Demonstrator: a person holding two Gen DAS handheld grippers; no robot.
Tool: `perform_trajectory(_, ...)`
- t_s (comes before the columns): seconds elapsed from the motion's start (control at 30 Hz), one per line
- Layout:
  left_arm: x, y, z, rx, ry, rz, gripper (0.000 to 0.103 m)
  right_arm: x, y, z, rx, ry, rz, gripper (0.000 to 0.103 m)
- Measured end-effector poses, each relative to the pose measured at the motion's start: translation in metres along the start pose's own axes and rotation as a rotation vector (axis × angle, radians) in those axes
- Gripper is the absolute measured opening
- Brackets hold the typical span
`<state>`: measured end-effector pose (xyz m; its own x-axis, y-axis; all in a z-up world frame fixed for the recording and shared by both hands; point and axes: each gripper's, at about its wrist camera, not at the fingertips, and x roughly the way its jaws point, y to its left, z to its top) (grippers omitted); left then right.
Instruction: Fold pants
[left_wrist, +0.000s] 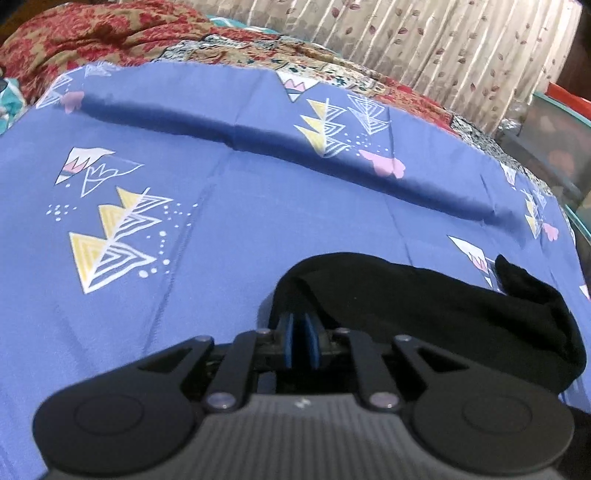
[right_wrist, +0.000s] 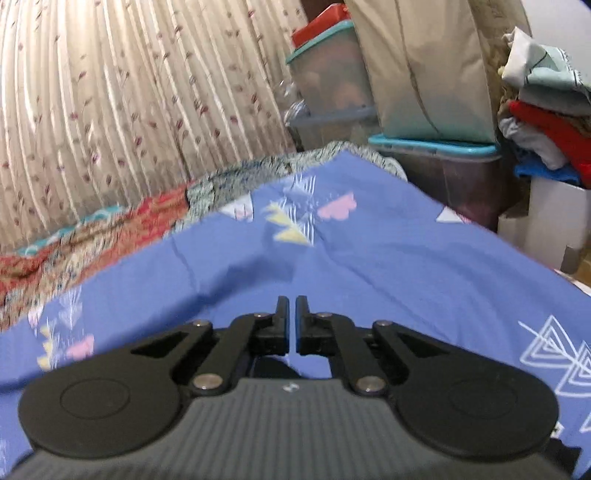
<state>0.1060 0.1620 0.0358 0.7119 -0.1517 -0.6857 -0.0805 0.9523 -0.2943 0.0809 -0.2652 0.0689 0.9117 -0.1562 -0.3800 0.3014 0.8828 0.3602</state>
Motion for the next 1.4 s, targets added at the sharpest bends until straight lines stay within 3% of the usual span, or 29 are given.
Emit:
perform_trajectory(0.23, -0.022, 0.046, 0.021, -0.111, -0.049, 0.058, 0.021, 0.017, 0.014, -0.013, 0.002, 0.086, 0.07, 0.023)
perform_trajectory(0.3, -0.026, 0.056, 0.029, -0.114, -0.055, 0.079, 0.03, 0.022, 0.019, -0.013, -0.007, 0.093, 0.079, 0.033)
perform_trajectory(0.37, -0.023, 0.058, 0.036, -0.096, -0.051, 0.085, 0.048, 0.03, 0.022, -0.014, -0.028, 0.101, 0.095, 0.04)
perform_trajectory(0.5, 0.004, 0.043, 0.037, -0.031, 0.027, 0.003, 0.053, 0.058, 0.027, -0.011, -0.09, 0.125, 0.079, 0.045)
perform_trajectory(0.63, 0.042, 0.026, 0.023, -0.058, 0.137, -0.066, 0.045, 0.102, 0.038, -0.002, -0.174, 0.216, 0.059, 0.05)
perform_trajectory(0.7, 0.049, 0.012, 0.016, -0.078, 0.137, -0.08, 0.045, 0.124, 0.049, 0.0, -0.22, 0.257, 0.06, 0.056)
perform_trajectory(0.77, 0.05, -0.013, 0.011, -0.007, 0.135, -0.118, 0.056, 0.145, 0.06, -0.004, -0.256, 0.308, 0.08, 0.058)
perform_trajectory(0.8, 0.047, -0.03, 0.007, 0.074, 0.11, -0.098, 0.056, 0.154, 0.067, -0.007, -0.273, 0.331, 0.089, 0.061)
perform_trajectory(0.83, 0.045, -0.043, 0.002, 0.148, 0.094, -0.085, 0.055, 0.164, 0.073, -0.01, -0.283, 0.348, 0.084, 0.061)
perform_trajectory(0.93, 0.04, -0.069, -0.008, 0.313, 0.07, -0.063, 0.023, 0.184, 0.089, -0.019, -0.259, 0.409, 0.113, 0.061)
perform_trajectory(1.0, 0.032, -0.072, -0.006, 0.323, 0.049, -0.059, 0.014, 0.194, 0.1, -0.029, -0.241, 0.471, 0.166, 0.063)
perform_trajectory(1.07, 0.025, -0.067, 0.001, 0.291, 0.032, -0.046, 0.007, 0.201, 0.114, -0.044, -0.318, 0.531, 0.166, 0.062)
perform_trajectory(1.1, 0.018, -0.062, 0.004, 0.265, 0.016, -0.032, 0.007, 0.201, 0.121, -0.051, -0.399, 0.515, 0.114, 0.052)
perform_trajectory(1.13, 0.01, -0.055, 0.01, 0.235, -0.013, -0.011, 0.007, 0.198, 0.124, -0.052, -0.445, 0.477, 0.071, 0.027)
perform_trajectory(1.17, 0.002, -0.047, 0.014, 0.207, -0.042, 0.011, 0.007, 0.193, 0.118, -0.043, -0.388, 0.458, 0.083, 0.009)
perform_trajectory(1.2, -0.009, -0.034, 0.022, 0.163, -0.078, 0.039, 0.007, 0.188, 0.107, -0.031, -0.299, 0.426, 0.079, 0.009)
perform_trajectory(1.33, -0.044, 0.024, 0.048, -0.036, -0.162, 0.078, 0.007, 0.141, 0.044, 0.035, 0.007, 0.125, 0.047, 0.009)
perform_trajectory(1.4, -0.056, 0.045, 0.056, -0.088, -0.211, 0.127, 0.007, 0.116, 0.01, 0.068, 0.124, -0.024, 0.005, 0.009)
